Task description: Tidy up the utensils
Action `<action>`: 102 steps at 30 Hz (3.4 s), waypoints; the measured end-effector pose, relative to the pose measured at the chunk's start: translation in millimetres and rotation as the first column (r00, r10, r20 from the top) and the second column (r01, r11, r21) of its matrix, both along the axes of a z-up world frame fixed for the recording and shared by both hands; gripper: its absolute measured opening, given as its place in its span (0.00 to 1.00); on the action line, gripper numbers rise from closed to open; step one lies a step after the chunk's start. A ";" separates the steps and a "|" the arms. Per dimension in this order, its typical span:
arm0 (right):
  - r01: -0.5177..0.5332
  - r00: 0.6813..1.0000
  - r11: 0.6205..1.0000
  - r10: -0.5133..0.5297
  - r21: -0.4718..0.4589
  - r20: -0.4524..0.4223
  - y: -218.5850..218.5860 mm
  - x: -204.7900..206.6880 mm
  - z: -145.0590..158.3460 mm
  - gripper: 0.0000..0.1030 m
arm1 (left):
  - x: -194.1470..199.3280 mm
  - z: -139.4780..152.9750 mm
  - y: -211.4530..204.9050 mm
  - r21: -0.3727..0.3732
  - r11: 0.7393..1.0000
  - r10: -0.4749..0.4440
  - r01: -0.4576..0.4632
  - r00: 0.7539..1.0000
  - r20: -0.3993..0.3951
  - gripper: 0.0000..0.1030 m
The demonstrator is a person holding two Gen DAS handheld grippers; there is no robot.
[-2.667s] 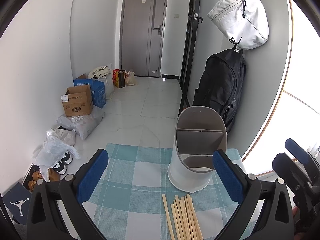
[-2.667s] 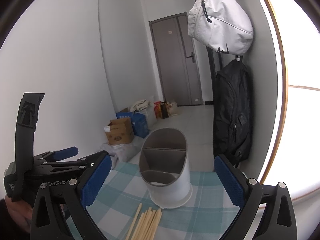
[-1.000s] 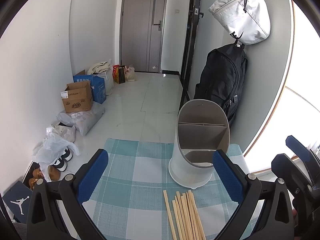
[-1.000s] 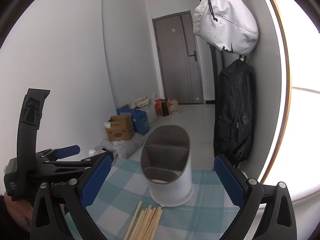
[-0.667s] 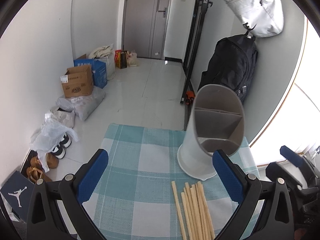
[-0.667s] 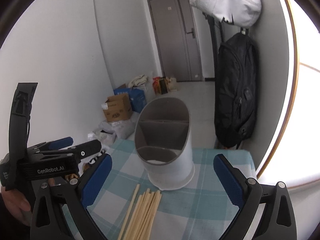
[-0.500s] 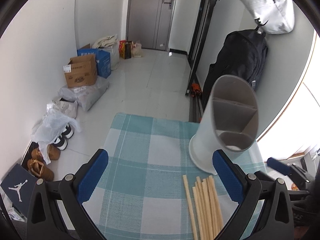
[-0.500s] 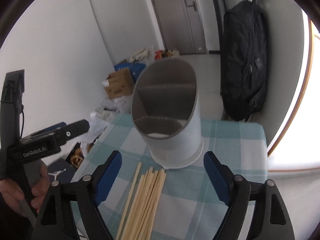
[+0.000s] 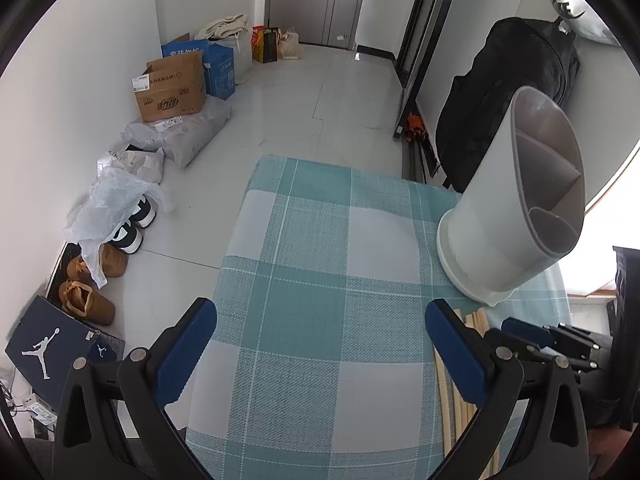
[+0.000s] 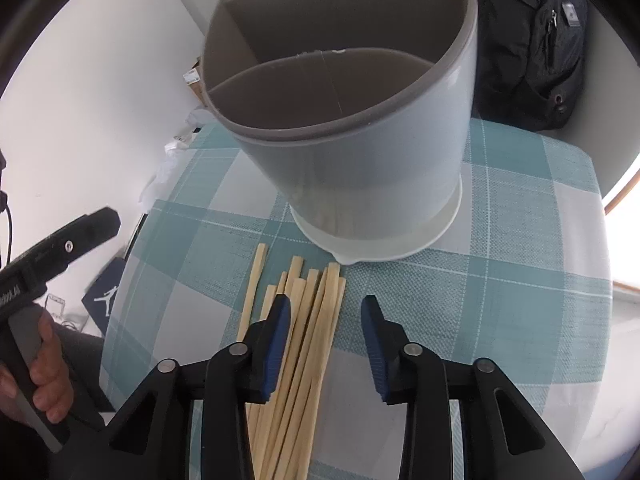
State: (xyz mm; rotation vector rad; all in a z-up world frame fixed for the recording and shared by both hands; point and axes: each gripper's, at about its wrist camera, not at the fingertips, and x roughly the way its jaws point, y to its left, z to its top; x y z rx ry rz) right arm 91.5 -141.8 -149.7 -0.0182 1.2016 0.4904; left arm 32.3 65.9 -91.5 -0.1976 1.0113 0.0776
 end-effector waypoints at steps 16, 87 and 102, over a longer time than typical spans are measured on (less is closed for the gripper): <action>0.067 0.997 0.997 -0.065 0.043 -0.038 -15.7 3.6 6.3 0.06 | 4.4 -14.3 -8.3 0.030 0.998 -0.052 0.054 0.997 -0.059 0.98; 0.092 0.874 0.910 -0.268 0.404 0.406 -89.9 -72.6 140.6 0.06 | -22.3 54.1 -59.2 -0.106 0.958 -0.240 0.265 0.949 0.206 0.01; 0.094 0.859 0.910 -0.280 0.404 0.429 -86.3 -67.4 146.4 0.06 | -5.2 40.0 -45.2 -0.165 0.947 -0.259 0.274 0.960 0.111 0.00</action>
